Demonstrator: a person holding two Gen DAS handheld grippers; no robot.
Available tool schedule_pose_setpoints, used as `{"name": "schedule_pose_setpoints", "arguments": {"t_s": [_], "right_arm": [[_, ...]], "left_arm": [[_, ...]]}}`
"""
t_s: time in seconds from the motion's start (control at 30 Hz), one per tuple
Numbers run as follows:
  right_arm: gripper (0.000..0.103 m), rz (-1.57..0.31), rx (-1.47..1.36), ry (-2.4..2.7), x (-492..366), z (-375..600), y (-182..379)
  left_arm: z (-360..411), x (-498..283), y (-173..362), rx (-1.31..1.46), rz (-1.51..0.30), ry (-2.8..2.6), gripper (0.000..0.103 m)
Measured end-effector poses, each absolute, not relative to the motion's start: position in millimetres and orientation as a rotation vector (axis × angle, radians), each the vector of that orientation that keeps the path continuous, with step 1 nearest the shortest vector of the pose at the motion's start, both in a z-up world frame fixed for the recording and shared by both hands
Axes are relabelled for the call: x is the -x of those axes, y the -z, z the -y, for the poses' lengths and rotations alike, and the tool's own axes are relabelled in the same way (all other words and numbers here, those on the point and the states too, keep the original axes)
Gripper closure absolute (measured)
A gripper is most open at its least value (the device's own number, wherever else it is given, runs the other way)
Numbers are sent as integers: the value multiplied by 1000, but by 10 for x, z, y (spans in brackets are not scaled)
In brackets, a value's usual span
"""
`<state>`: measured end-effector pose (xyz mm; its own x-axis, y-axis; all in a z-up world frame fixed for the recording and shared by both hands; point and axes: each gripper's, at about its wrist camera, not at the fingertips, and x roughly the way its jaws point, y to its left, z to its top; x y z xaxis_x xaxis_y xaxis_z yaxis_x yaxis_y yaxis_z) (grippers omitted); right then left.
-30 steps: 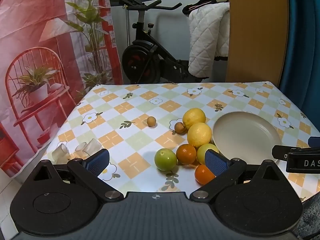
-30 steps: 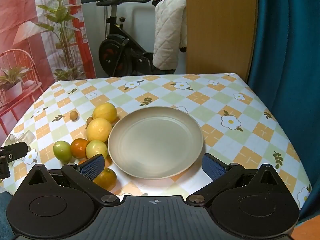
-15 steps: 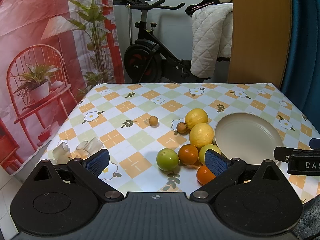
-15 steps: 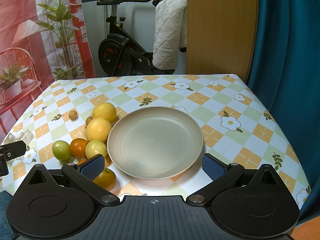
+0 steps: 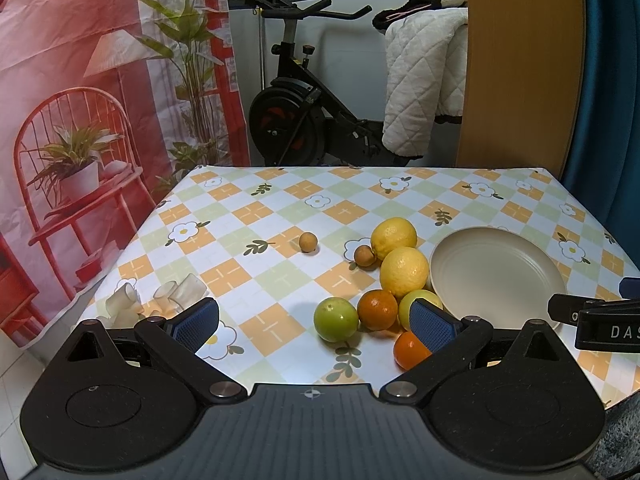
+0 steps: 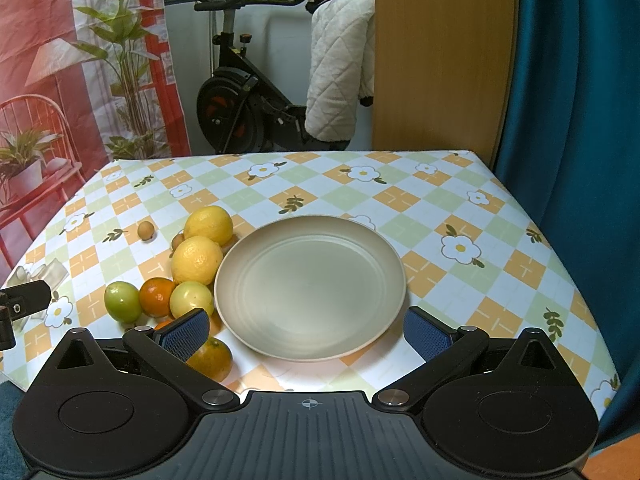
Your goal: Organize fruits
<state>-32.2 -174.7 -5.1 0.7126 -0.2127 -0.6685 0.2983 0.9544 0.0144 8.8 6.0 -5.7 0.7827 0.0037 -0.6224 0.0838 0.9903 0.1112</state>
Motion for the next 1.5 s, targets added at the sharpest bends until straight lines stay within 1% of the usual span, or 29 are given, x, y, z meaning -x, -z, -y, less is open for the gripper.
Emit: {"name": "schedule_pose_setpoints", "arguments": {"t_s": [1.3, 1.5], "right_arm": [[0, -724, -119, 286, 327, 1752, 39], [0, -730, -104, 291, 302, 1751, 39]], "left_arm": [[-63, -71, 66, -126, -667, 48, 1], [-10, -54, 97, -165, -652, 41, 1]]}}
